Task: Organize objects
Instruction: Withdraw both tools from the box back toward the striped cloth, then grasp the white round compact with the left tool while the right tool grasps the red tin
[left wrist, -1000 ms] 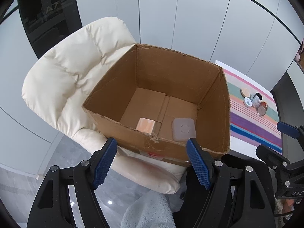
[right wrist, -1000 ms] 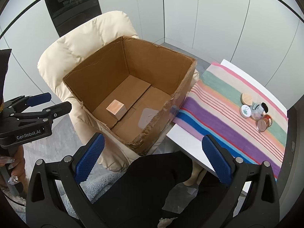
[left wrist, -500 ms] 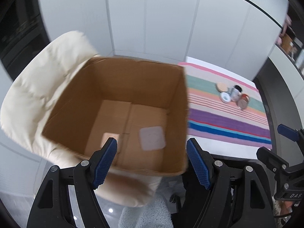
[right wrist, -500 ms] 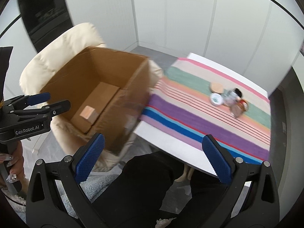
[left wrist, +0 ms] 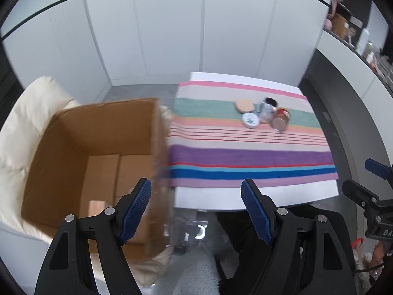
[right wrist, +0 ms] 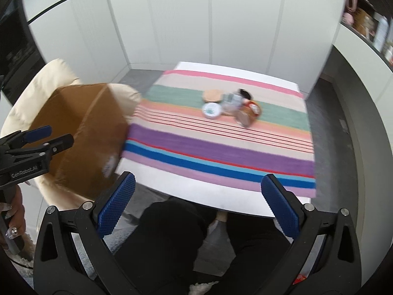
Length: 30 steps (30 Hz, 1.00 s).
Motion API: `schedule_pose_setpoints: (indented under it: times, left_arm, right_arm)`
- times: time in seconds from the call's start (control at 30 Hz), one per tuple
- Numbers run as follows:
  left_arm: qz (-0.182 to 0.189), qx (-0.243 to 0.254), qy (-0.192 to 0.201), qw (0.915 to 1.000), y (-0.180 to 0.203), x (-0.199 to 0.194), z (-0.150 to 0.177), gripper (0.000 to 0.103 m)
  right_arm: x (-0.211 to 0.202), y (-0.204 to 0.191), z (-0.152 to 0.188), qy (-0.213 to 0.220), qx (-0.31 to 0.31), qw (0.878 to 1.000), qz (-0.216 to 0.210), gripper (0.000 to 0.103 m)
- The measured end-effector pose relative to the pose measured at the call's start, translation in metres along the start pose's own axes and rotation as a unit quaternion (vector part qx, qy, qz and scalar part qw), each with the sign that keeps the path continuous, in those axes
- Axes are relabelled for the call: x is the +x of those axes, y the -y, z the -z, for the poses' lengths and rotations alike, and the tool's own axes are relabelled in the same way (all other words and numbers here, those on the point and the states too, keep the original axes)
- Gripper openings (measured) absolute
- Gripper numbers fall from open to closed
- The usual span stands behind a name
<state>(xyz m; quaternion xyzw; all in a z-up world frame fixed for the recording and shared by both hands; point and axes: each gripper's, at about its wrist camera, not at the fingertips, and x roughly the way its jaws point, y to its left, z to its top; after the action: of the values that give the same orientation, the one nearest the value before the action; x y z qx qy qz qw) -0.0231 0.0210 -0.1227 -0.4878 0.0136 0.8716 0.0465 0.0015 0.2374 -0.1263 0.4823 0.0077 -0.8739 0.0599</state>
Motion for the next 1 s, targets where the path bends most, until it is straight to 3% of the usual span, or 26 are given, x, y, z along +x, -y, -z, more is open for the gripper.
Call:
schedule_pose_setpoints:
  times: [0.3,0.63,0.9,1.0]
  left_arm:
    - [0.019,0.049,-0.014,0.9985,0.059,0.020,-0.012,0.077]
    - [0.032,0.060,-0.032,0.9972,0.099,0.059,-0.036,0.077]
    - [0.044,0.066,-0.051,0.9955,0.130,0.136,-0.068,0.077]
    - [0.032,0.071,-0.051,0.9957,0.137,0.173,-0.080,0.077]
  right_arm:
    - [0.009,0.063,0.010,-0.008,0.054,0.998,0.020,0.103]
    - [0.037,0.104,0.007,-0.003,0.075,0.997,0.007,0.103]
    - [0.104,0.126,-0.020,0.001,0.046,0.999,0.000,0.103]
    - [0.139,0.133,-0.032,-0.008,0.030,1.000,0.003,0.103]
